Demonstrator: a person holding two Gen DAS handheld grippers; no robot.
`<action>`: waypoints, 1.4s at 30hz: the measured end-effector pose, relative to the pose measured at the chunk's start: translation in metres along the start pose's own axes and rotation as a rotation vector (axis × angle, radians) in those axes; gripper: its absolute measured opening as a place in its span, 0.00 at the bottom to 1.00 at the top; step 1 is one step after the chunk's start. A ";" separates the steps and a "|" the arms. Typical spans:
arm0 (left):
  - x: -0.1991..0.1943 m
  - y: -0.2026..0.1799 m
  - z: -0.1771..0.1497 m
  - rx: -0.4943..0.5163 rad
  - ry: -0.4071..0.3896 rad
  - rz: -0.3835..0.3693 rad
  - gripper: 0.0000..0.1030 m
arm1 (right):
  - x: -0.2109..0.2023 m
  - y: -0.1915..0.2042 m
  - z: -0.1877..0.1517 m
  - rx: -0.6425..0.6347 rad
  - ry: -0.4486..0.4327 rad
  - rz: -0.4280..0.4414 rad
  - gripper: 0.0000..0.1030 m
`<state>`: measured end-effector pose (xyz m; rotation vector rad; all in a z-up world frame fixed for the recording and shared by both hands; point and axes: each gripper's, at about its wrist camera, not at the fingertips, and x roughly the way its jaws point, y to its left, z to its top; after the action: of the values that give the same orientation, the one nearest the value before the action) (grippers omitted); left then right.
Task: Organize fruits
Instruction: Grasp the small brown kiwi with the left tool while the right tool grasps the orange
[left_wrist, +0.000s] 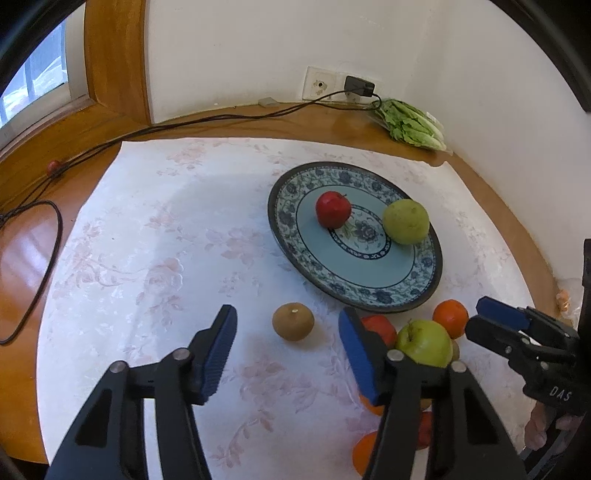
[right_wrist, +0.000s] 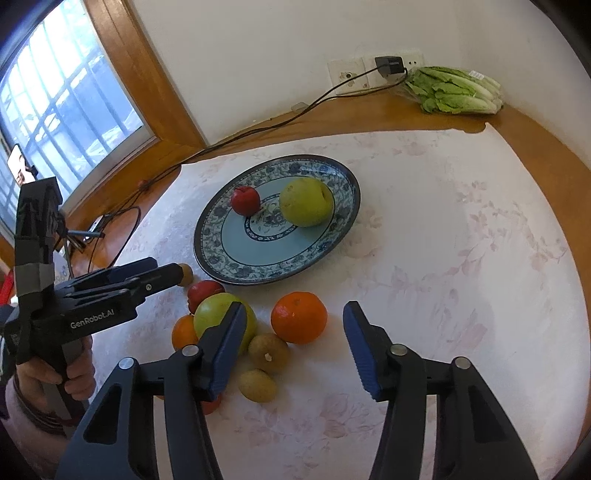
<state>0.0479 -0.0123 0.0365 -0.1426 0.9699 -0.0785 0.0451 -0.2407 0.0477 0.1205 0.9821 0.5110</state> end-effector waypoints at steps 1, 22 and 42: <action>0.002 0.000 0.000 -0.003 0.006 -0.006 0.53 | 0.001 -0.001 0.000 0.003 0.001 0.001 0.50; 0.016 -0.002 -0.007 -0.010 0.018 -0.038 0.27 | 0.018 -0.006 -0.002 0.016 0.014 0.025 0.41; 0.011 -0.002 -0.006 -0.019 0.013 -0.051 0.26 | 0.020 -0.008 -0.004 0.037 0.012 0.026 0.37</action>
<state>0.0487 -0.0164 0.0247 -0.1844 0.9806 -0.1174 0.0533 -0.2387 0.0275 0.1632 1.0031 0.5183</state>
